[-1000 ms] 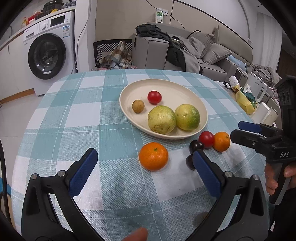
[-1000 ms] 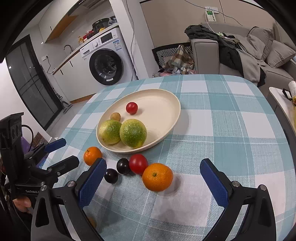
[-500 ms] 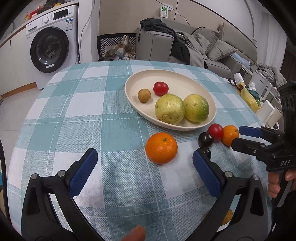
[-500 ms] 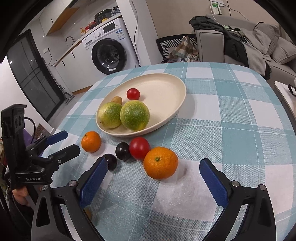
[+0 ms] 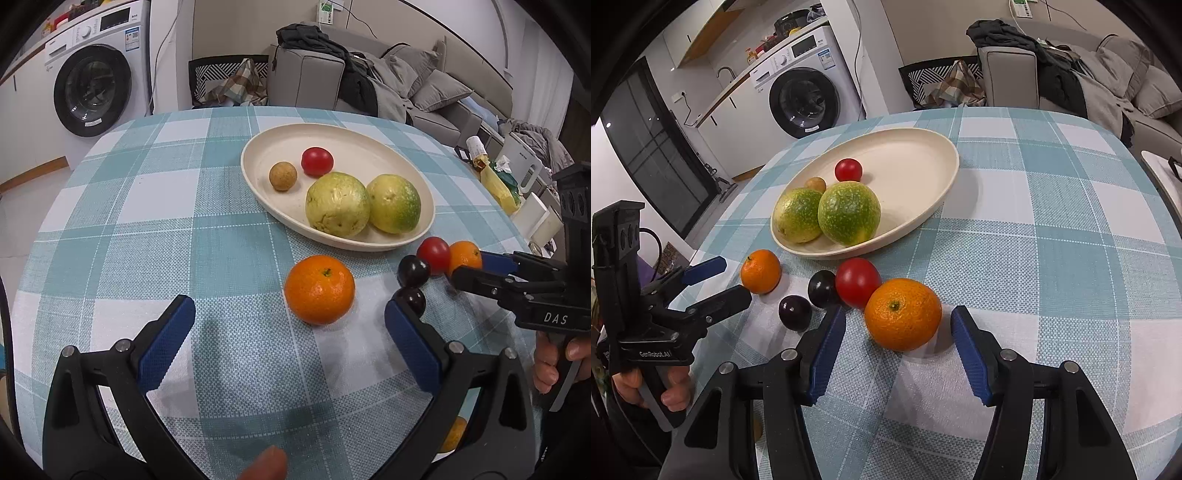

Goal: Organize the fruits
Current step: 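Withdraw both open tools from the plate toward the remaining orange and plums, then grasp the large orange with left tool while right tool grasps the small orange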

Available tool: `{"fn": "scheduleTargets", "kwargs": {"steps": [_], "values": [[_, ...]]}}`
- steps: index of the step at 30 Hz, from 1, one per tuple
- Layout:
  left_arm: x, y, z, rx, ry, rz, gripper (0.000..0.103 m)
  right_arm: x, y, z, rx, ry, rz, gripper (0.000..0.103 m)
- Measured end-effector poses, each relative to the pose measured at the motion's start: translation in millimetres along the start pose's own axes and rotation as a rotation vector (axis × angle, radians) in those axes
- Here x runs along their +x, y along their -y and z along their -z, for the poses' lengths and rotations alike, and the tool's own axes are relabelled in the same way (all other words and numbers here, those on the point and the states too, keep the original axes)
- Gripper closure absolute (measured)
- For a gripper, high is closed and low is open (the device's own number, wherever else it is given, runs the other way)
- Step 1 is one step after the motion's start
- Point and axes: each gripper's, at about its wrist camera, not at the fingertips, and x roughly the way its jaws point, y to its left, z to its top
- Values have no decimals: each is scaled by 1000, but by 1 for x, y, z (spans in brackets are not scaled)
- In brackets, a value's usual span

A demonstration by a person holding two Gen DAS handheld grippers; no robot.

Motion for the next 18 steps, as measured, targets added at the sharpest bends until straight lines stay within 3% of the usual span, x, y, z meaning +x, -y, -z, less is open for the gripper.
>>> {"fn": "scheduleTargets", "kwargs": {"steps": [8,12,18], "values": [[8,5,-3,61,-10,-59,1,1,0,0,-6,2,-2,41],[9,4,-5,56,-12,-34,1,2,-1,-2,-7,3,-5,41],[15,0,-9,31,-26,-8,19,3,-2,-1,-14,2,-9,46]]}}
